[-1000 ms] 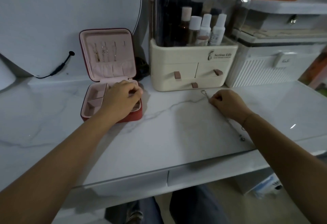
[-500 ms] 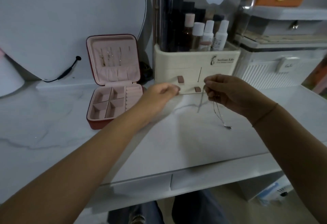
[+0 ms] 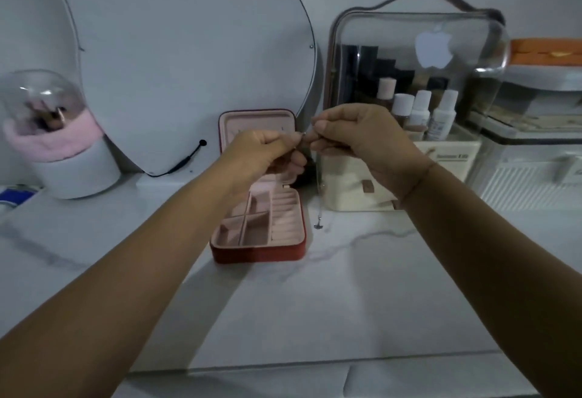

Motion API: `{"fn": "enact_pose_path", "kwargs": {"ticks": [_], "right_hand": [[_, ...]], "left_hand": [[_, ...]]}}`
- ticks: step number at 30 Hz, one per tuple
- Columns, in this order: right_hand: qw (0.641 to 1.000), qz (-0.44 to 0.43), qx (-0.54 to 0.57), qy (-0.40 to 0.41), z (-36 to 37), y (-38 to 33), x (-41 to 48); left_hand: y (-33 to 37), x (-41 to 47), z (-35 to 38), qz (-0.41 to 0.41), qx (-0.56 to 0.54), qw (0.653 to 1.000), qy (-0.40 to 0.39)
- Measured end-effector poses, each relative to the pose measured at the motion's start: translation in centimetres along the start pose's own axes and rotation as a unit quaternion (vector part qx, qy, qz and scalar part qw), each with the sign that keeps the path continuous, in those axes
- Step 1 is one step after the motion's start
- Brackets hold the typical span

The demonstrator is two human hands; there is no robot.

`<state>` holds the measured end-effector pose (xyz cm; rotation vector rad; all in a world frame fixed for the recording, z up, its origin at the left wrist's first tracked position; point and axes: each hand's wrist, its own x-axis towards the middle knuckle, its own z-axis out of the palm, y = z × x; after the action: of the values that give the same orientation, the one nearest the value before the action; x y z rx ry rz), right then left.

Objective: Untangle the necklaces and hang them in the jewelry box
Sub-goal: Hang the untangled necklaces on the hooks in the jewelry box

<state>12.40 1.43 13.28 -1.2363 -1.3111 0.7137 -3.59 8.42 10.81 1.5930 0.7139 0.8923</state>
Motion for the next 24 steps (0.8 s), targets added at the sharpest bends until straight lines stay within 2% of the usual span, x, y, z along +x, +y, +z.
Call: {"fn": "enact_pose_path", "kwargs": {"ticks": [4, 10, 12, 14, 16, 18, 21, 24], "right_hand": [[0.997, -0.044, -0.067, 0.006, 2.4, -0.9, 2.1], [0.985, -0.074, -0.156, 0.006, 4.1, -0.7, 4.0], [0.992, -0.047, -0.120, -0.005, 4.4, -0.6, 4.5], [0.999, 0.021, -0.004, -0.040, 4.7, -0.5, 5.1], [0.983, 0.103, 0.133, -0.077, 5.1, -0.2, 5.7], [0.965, 0.150, 0.199, -0.087, 5.3, 0.2, 6.2], [0.955, 0.179, 0.218, -0.093, 5.5, 1.0, 6.3], [0.966, 0.182, 0.162, -0.090, 5.6, 1.8, 6.2]], "left_hand": [[1.4, 0.8, -3.1, 0.043, 0.046, 0.997, 0.050], [1.7, 1.6, -5.2, 0.048, 0.091, 0.991, 0.084], [1.5, 1.8, -5.4, 0.044, 0.092, 0.990, 0.093], [1.4, 2.1, -5.5, 0.023, 0.066, 0.993, 0.094], [1.5, 2.4, -5.3, -0.019, -0.003, 0.997, 0.070], [1.6, 2.4, -5.0, -0.062, -0.076, 0.995, 0.026], [1.2, 2.4, -4.8, -0.109, -0.124, 0.986, -0.020], [0.7, 2.7, -4.8, -0.115, -0.099, 0.988, -0.014]]}}
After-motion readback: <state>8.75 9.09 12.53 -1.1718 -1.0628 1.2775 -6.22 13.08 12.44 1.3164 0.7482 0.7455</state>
